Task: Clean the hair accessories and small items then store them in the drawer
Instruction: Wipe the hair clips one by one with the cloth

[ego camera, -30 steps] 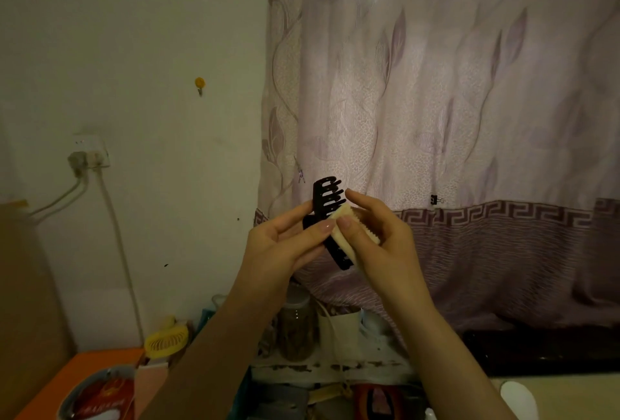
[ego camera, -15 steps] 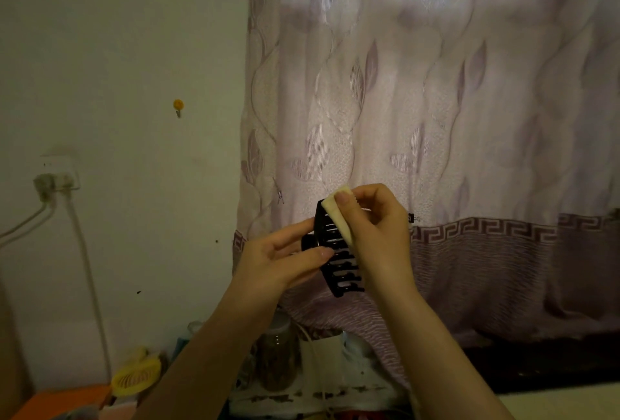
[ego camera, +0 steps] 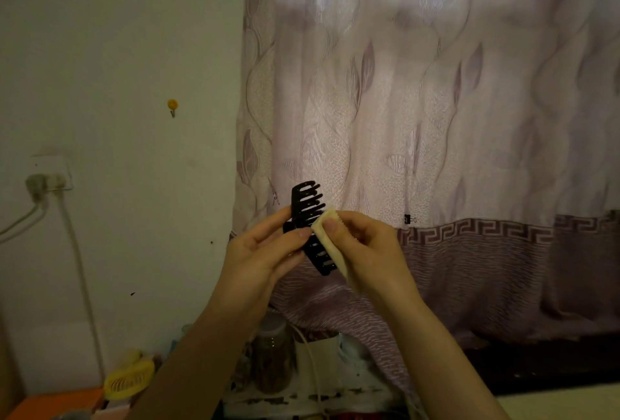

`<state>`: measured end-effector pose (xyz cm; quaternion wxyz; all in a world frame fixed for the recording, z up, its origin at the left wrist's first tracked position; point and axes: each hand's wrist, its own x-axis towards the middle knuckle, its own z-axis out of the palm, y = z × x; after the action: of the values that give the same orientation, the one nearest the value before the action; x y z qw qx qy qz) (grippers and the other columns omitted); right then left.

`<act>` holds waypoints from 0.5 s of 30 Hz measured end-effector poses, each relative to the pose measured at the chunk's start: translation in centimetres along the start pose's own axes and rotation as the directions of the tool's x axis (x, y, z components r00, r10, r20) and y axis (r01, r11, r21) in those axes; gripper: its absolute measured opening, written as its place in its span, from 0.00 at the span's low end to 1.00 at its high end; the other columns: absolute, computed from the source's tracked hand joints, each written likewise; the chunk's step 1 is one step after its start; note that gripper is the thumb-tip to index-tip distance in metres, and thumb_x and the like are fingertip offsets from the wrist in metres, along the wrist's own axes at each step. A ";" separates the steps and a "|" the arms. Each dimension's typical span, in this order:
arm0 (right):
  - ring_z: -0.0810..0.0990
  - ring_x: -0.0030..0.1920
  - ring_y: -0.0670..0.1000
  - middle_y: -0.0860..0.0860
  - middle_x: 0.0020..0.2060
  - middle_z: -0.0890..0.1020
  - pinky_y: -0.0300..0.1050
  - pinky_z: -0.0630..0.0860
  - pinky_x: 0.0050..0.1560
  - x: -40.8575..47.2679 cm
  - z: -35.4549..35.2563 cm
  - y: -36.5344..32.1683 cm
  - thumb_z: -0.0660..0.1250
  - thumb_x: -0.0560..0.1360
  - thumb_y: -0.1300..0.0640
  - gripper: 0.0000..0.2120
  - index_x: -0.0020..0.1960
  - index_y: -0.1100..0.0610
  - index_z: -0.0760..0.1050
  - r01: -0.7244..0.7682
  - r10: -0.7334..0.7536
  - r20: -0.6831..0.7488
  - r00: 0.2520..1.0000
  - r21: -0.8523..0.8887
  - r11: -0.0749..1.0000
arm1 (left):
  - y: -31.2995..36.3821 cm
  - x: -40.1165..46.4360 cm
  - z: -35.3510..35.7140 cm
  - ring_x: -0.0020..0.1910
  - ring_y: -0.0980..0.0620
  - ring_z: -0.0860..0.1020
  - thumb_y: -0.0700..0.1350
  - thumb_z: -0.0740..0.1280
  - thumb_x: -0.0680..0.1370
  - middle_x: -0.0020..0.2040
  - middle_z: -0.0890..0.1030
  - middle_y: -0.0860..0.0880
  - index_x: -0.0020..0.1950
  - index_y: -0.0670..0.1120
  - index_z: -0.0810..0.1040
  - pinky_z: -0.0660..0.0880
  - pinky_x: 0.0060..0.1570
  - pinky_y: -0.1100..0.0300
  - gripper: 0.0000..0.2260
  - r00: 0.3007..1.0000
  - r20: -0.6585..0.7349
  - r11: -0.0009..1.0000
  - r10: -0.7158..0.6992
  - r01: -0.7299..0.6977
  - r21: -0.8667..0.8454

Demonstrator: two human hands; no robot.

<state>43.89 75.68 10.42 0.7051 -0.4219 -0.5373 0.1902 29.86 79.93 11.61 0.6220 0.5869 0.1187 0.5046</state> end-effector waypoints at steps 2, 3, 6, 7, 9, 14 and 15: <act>0.84 0.44 0.49 0.53 0.43 0.86 0.40 0.80 0.46 -0.2 -0.2 0.3 0.68 0.73 0.57 0.08 0.50 0.56 0.82 -0.023 0.022 0.017 1.000 0.035 0.999 | -0.1 0.1 -0.3 0.51 0.51 0.82 0.38 0.68 0.66 0.50 0.84 0.46 0.60 0.43 0.78 0.80 0.48 0.62 0.21 1.000 -0.007 1.000 -0.002 0.002 -0.013; 0.84 0.45 0.49 0.53 0.43 0.86 0.41 0.80 0.47 -0.2 -0.2 0.4 0.68 0.72 0.57 0.09 0.51 0.57 0.82 -0.035 0.034 0.017 0.999 0.054 0.998 | -0.1 0.0 -0.3 0.51 0.51 0.82 0.38 0.68 0.66 0.51 0.84 0.46 0.60 0.43 0.78 0.79 0.48 0.62 0.22 1.000 -0.004 1.000 -0.001 0.001 -0.015; 0.84 0.46 0.51 0.55 0.44 0.86 0.43 0.80 0.49 -0.3 -0.1 0.5 0.68 0.72 0.56 0.11 0.52 0.59 0.82 -0.061 0.061 0.003 0.998 0.112 0.992 | -0.2 -0.1 -0.5 0.53 0.50 0.82 0.39 0.69 0.67 0.52 0.84 0.45 0.62 0.43 0.77 0.79 0.50 0.60 0.23 1.000 0.008 1.000 0.009 -0.009 0.005; 0.84 0.46 0.52 0.55 0.44 0.86 0.44 0.80 0.50 -0.4 -0.1 0.6 0.68 0.70 0.54 0.13 0.52 0.59 0.82 -0.060 0.061 -0.004 0.998 0.108 0.992 | -0.2 -0.1 -0.6 0.53 0.50 0.82 0.39 0.69 0.67 0.53 0.84 0.45 0.62 0.43 0.77 0.79 0.50 0.60 0.23 1.000 0.014 1.000 0.012 -0.012 0.016; 0.84 0.45 0.53 0.55 0.42 0.86 0.47 0.80 0.49 -0.5 -0.2 0.8 0.68 0.70 0.52 0.14 0.50 0.58 0.83 -0.060 0.062 -0.011 0.998 0.089 0.994 | -0.2 -0.2 -0.7 0.53 0.50 0.82 0.40 0.70 0.66 0.53 0.84 0.46 0.63 0.43 0.77 0.79 0.51 0.59 0.24 1.000 0.017 0.998 0.016 -0.017 0.057; 0.85 0.42 0.51 0.56 0.40 0.86 0.46 0.81 0.47 -0.8 -0.2 0.9 0.67 0.74 0.60 0.09 0.51 0.63 0.82 -0.080 0.097 -0.106 0.990 0.158 0.984 | 0.1 -0.2 -1.2 0.49 0.50 0.83 0.39 0.72 0.62 0.49 0.85 0.46 0.57 0.46 0.80 0.80 0.47 0.61 0.23 0.998 0.065 0.979 0.022 -0.035 0.203; 0.85 0.43 0.53 0.56 0.40 0.86 0.48 0.81 0.48 -0.7 -0.3 1.0 0.68 0.73 0.58 0.10 0.51 0.62 0.82 -0.074 0.095 -0.133 0.986 0.158 0.985 | 0.2 -0.3 -1.3 0.49 0.51 0.83 0.39 0.73 0.62 0.48 0.85 0.47 0.56 0.47 0.80 0.79 0.47 0.62 0.23 0.997 0.081 0.970 0.019 -0.038 0.240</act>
<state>44.14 75.57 9.18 0.7626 -0.4017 -0.4517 0.2304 28.69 80.46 11.30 0.5429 0.6791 0.1461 0.4720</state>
